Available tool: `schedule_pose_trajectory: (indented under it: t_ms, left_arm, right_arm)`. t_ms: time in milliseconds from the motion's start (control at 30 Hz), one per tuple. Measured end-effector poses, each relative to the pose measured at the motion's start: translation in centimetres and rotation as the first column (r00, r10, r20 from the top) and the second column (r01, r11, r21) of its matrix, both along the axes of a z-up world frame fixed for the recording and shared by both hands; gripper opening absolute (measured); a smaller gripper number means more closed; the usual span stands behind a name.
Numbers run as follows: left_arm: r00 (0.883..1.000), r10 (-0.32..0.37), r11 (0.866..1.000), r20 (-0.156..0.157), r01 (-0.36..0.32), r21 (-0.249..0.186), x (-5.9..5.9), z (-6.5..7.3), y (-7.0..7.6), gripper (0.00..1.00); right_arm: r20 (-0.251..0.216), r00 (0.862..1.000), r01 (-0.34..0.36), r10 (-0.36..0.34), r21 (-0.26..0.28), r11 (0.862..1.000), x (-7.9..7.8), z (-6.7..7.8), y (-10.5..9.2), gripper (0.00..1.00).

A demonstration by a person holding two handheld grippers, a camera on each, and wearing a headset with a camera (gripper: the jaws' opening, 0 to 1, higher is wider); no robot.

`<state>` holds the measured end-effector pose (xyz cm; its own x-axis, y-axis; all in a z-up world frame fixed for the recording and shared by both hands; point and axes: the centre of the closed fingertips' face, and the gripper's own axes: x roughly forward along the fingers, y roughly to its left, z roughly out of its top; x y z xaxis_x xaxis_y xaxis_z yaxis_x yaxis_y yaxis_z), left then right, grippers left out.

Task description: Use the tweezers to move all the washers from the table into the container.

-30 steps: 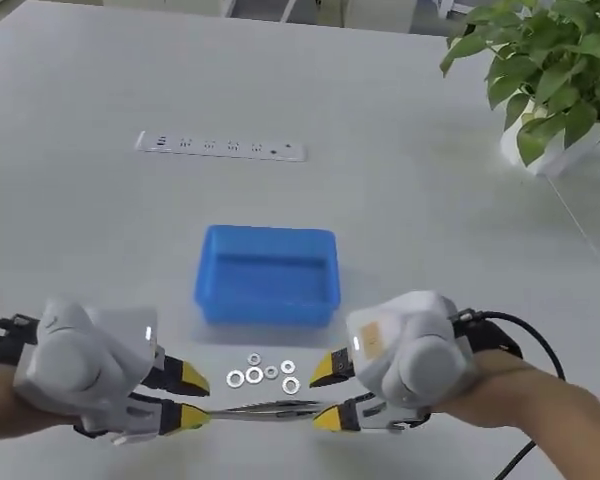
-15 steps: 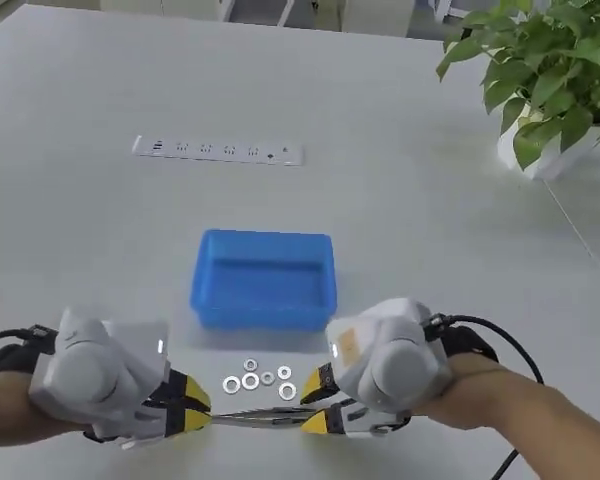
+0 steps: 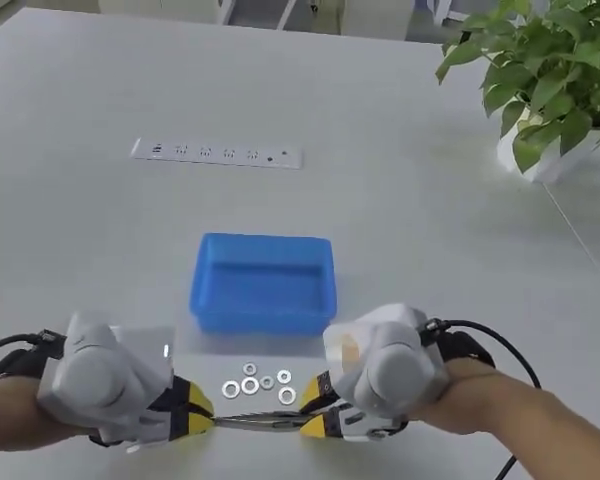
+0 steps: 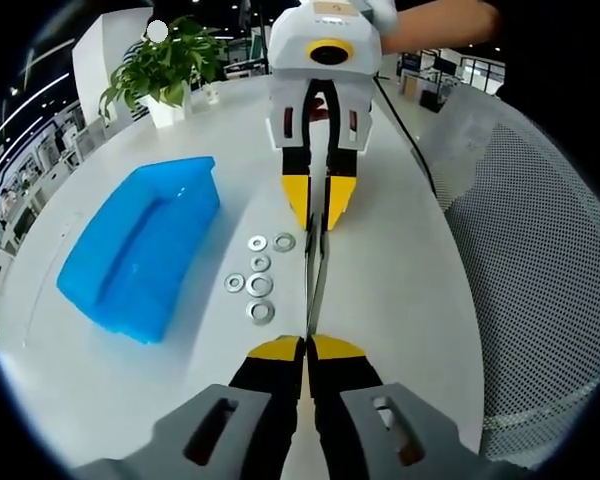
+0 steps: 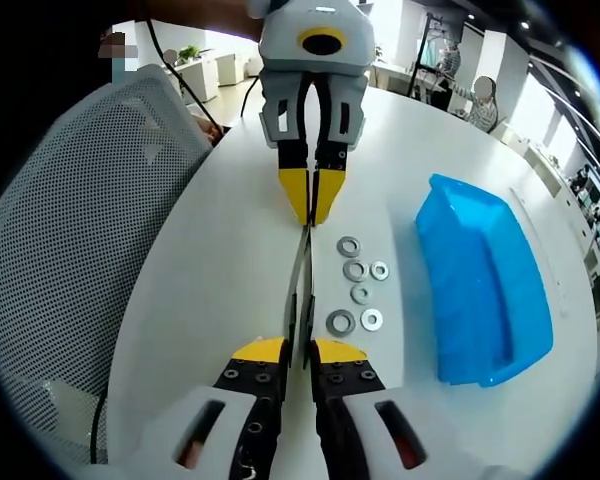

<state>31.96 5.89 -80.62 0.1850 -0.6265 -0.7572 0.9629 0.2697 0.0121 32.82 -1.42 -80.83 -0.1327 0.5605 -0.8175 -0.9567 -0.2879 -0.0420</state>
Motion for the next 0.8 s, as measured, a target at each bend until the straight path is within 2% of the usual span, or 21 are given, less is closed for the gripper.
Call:
schedule_pose_trajectory:
  t_ms: [67, 367, 567, 800]
  left_arm:
    - [0.999, -0.023, 1.000, 0.022, 0.023, 0.014, 0.0, 0.0, 0.0, 0.06]
    - [0.999, -0.036, 0.999, 0.019, 0.036, 0.028, 0.0, 0.6, 0.1, 0.05]
    - [0.999, -0.040, 0.999, 0.036, 0.039, 0.030, 0.1, 1.5, 0.1, 0.05]
    - [0.998, -0.046, 0.999, 0.040, 0.045, 0.018, -0.1, 3.2, -0.1, 0.05]
  right_arm:
    - [0.000, 1.000, 0.002, -0.002, 0.000, 1.000, 0.1, 0.0, 0.0, 0.11]
    - [0.009, 1.000, 0.003, -0.003, -0.005, 1.000, 0.1, 0.0, 0.0, 0.11]
    - [0.012, 1.000, 0.004, -0.004, -0.001, 1.000, 0.0, 0.2, 0.1, 0.12]
    - [0.009, 1.000, 0.009, -0.009, 0.019, 1.000, 0.0, 0.9, 0.8, 0.14]
